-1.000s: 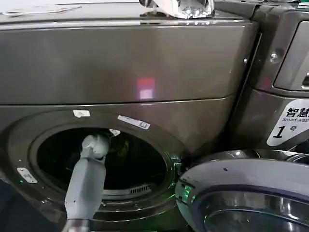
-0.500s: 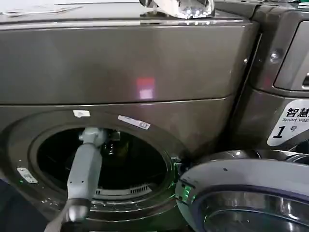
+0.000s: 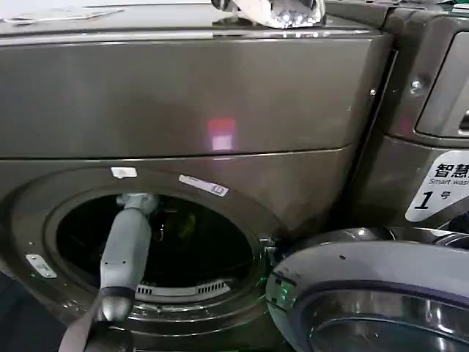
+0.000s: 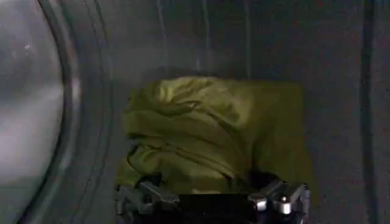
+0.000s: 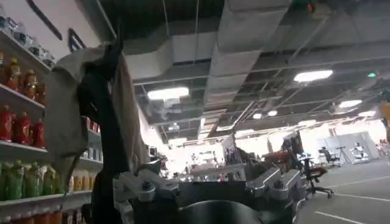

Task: Grasp the clothes from the dryer.

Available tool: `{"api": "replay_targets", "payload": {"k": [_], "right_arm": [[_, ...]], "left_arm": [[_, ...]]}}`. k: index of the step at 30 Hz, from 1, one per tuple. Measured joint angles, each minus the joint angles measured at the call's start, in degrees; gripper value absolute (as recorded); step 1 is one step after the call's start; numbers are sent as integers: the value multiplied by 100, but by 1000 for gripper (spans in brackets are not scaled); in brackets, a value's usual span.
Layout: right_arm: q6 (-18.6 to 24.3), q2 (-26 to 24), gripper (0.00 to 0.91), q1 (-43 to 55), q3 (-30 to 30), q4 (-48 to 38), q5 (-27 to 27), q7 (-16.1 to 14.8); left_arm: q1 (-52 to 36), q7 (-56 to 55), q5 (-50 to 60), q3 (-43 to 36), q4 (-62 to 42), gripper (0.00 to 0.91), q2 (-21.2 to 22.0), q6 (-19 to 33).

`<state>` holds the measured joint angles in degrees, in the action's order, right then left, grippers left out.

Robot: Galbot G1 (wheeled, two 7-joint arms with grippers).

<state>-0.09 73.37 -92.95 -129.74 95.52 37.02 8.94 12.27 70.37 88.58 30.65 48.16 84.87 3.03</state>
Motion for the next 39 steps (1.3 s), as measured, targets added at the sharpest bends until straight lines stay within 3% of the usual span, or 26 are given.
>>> {"api": "replay_targets", "payload": {"k": [4, 5, 7, 9, 30, 39], "right_arm": [[24, 2, 907, 5, 18, -5, -17, 4], [24, 0, 907, 5, 17, -3, -18, 4], [24, -8, 907, 4, 13, 2, -18, 6], [29, -17, 907, -1, 11, 1, -23, 5], [65, 16, 907, -3, 41, -7, -63, 3], [50, 44, 907, -17, 47, 97, -112, -26]], "left_arm": [[-90, -202, -22, 14, -237, 907, 12, 52], [-105, -247, -30, 17, -296, 501, 12, 68], [-116, -325, -64, 22, -406, 159, 12, 84], [-116, -372, -113, 18, -495, 11, 13, 107], [30, -687, -690, -13, -405, 0, -10, 90], [315, -1530, -1393, -5, 158, 0, 85, -233]]}}
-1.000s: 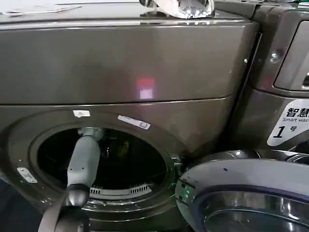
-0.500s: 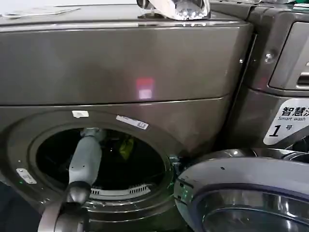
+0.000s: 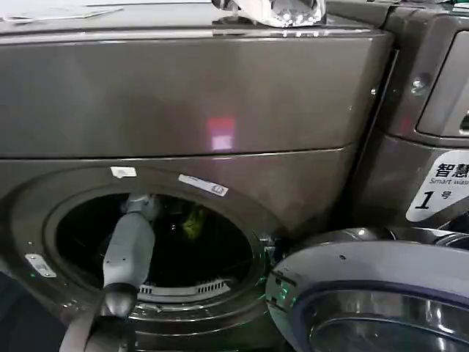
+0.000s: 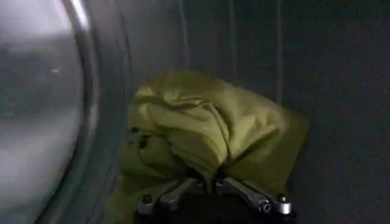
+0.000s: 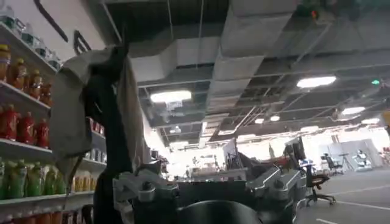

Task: Grasp the clothes from the dryer.

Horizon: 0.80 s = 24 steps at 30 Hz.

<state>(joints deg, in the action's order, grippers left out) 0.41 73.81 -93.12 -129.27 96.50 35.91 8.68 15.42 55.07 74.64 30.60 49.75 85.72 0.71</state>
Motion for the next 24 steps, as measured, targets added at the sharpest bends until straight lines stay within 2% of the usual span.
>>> {"api": "replay_targets", "payload": {"k": [6, 12, 19, 24], "right_arm": [[-94, -23, 907, 7, 22, 73, -78, 66], [-147, -14, 907, 29, 68, 130, -138, 99], [-162, -1, 907, 42, 103, 160, -194, 141], [-121, -14, 907, 44, 102, 161, -207, 152]], "left_arm": [[232, -1316, -967, -106, 352, 0, 98, -580], [433, -2992, -2835, -156, 681, 0, 249, -1323], [694, -4627, -4981, -217, 1076, 0, 430, -1661], [873, -5284, -5837, -287, 1304, 0, 517, -1749]]}}
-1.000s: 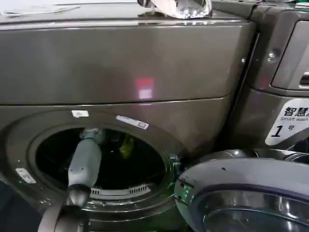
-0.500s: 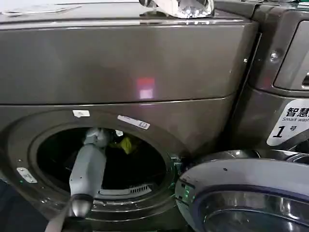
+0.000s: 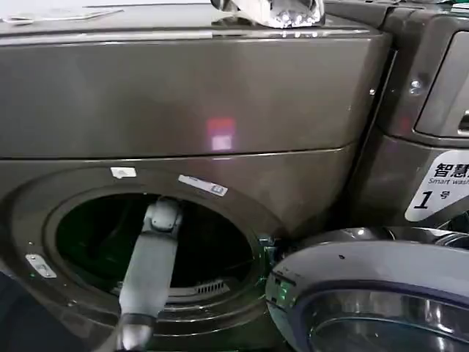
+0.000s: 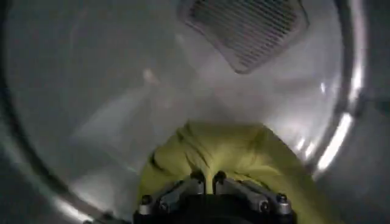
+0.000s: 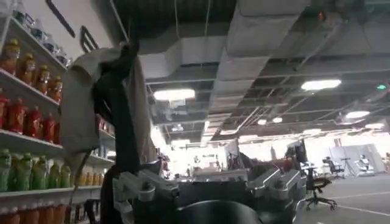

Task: Grasp the clothes from the dryer.

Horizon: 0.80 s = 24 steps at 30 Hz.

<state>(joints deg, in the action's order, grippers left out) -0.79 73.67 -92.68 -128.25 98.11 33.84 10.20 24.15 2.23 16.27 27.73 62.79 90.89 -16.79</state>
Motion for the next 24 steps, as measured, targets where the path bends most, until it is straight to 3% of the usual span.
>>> {"api": "replay_targets", "payload": {"k": [14, 24], "right_arm": [[82, 39, 907, 18, 27, -4, -20, -1], [-187, 18, 907, 48, -76, 156, 102, 74]], "left_arm": [[163, -603, -915, -84, 305, 0, 36, -161], [212, -653, -1104, -92, 363, 0, 4, -194]]}}
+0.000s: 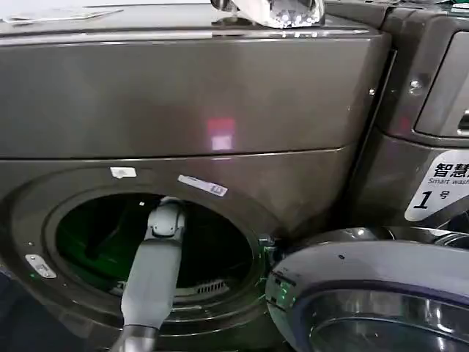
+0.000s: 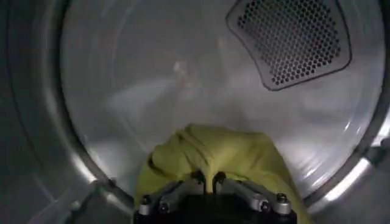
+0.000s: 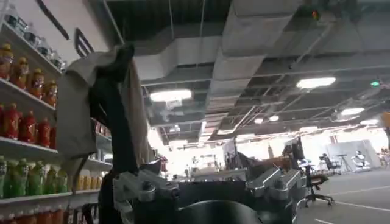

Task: Grasp the clothes from the dryer.

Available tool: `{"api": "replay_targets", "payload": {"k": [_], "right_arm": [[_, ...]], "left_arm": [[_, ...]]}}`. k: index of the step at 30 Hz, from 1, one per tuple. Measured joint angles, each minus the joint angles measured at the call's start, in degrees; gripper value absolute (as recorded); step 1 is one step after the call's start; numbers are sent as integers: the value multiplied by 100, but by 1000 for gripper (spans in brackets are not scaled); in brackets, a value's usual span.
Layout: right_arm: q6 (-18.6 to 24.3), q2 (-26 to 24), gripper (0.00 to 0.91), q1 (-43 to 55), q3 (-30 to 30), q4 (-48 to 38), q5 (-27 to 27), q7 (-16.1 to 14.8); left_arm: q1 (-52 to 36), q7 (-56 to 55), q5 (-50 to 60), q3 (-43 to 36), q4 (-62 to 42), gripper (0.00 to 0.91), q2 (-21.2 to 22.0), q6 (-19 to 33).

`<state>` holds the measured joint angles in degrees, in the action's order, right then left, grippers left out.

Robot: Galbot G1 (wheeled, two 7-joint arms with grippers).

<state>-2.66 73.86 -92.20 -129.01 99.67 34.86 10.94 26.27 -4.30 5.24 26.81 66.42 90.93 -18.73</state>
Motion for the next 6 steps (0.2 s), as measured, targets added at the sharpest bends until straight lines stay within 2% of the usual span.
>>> {"api": "replay_targets", "payload": {"k": [6], "right_arm": [[-81, 11, 907, 1, -12, 79, 9, -10]], "left_arm": [[16, 16, -22, -4, 46, 0, -8, 0]]}}
